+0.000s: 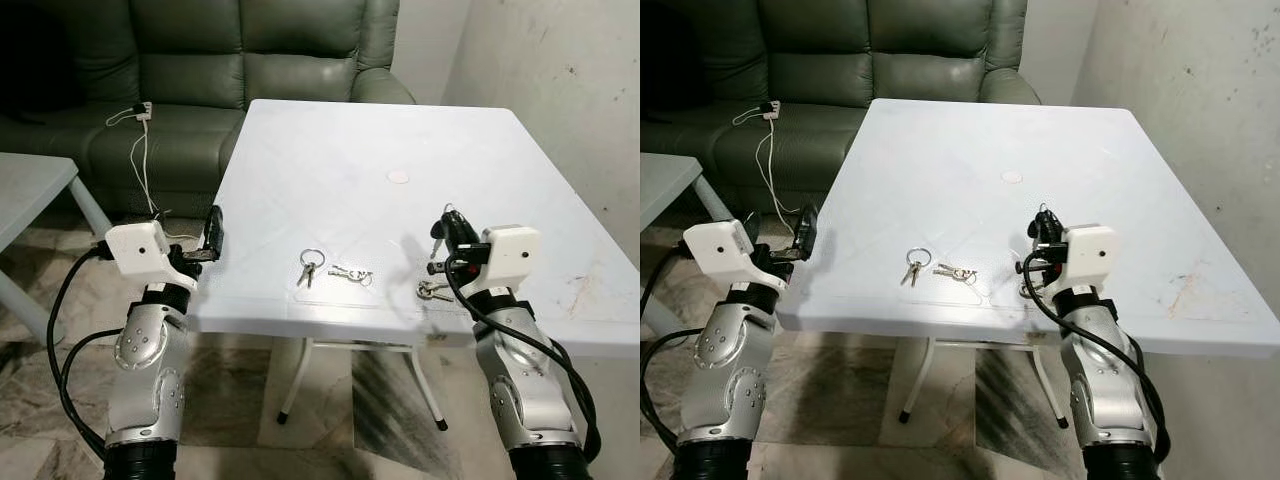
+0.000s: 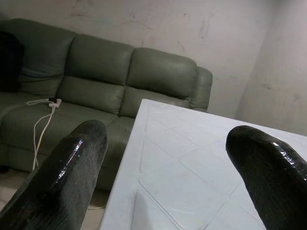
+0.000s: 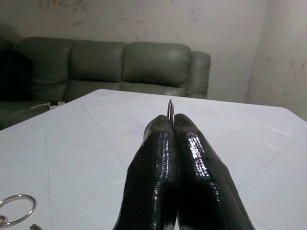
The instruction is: Hang keys on a hook
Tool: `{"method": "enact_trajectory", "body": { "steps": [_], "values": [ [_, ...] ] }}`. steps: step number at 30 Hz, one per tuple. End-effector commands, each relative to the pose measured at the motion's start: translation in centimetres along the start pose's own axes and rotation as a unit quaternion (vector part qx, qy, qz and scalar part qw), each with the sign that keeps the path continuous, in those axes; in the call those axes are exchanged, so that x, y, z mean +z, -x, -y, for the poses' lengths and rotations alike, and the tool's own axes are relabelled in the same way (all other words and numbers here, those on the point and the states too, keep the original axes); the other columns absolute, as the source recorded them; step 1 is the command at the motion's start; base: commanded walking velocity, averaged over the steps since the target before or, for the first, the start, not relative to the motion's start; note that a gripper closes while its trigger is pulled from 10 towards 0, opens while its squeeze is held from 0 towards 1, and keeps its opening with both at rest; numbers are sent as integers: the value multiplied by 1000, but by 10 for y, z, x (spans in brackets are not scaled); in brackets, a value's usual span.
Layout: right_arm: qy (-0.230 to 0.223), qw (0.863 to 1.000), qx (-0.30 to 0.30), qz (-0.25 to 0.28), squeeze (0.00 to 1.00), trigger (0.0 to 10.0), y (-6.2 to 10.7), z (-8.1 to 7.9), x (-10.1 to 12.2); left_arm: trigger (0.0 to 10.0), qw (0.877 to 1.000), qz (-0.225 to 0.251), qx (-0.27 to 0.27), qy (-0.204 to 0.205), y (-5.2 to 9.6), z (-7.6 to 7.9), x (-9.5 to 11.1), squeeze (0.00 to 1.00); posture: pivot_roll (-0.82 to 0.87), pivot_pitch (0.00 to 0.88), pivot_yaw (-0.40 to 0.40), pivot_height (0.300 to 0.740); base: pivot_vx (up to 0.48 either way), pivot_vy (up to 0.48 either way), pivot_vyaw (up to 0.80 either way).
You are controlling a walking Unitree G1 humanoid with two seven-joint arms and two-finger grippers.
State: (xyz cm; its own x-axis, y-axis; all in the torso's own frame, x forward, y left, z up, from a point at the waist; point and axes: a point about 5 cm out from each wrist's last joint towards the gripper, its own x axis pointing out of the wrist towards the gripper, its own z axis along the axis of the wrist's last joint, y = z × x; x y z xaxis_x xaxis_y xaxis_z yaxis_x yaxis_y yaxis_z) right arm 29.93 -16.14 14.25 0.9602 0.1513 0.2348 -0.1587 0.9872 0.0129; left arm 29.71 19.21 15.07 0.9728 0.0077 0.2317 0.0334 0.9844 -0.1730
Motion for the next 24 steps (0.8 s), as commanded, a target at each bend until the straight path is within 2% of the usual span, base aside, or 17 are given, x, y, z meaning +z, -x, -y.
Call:
{"method": "enact_trajectory", "body": {
  "steps": [1, 4, 12, 17, 20, 24],
  "values": [
    [3, 1000, -4, 6, 0, 10000, -1, 3, 4, 10000, 1000, 1, 4, 3, -2, -2, 1, 0, 0, 0, -36, 740, 0, 0, -750],
    [5, 1000, -2, 3, 0, 10000, -1, 4, 3, 10000, 1000, 5, 5, -8, -4, -4, 4, 0, 0, 0, -36, 740, 0, 0, -746],
    [5, 1000, 2, -1, 0, 10000, -4, 3, 1, 10000, 1000, 10, 11, -7, -7, -6, 6, 0, 2, 0, -33, 740, 0, 0, -745],
    [5, 1000, 4, 0, 0, 10000, -5, 3, 1, 10000, 1000, 12, 10, 10, -8, -5, 6, 0, 4, 0, -35, 740, 0, -480, -744],
    [6, 1000, 6, -1, 0, 10000, -5, 3, 0, 10000, 999, 15, 24, 24, -8, -7, 6, 0, 5, 0, -36, 740, 0, 0, -744],
    [7, 1000, 9, -2, 0, 10000, -5, 3, 0, 10000, 999, 9, 26, 22, -8, -7, 5, 0, 8, 0, -39, 740, 0, 0, -744]
  ]
}}
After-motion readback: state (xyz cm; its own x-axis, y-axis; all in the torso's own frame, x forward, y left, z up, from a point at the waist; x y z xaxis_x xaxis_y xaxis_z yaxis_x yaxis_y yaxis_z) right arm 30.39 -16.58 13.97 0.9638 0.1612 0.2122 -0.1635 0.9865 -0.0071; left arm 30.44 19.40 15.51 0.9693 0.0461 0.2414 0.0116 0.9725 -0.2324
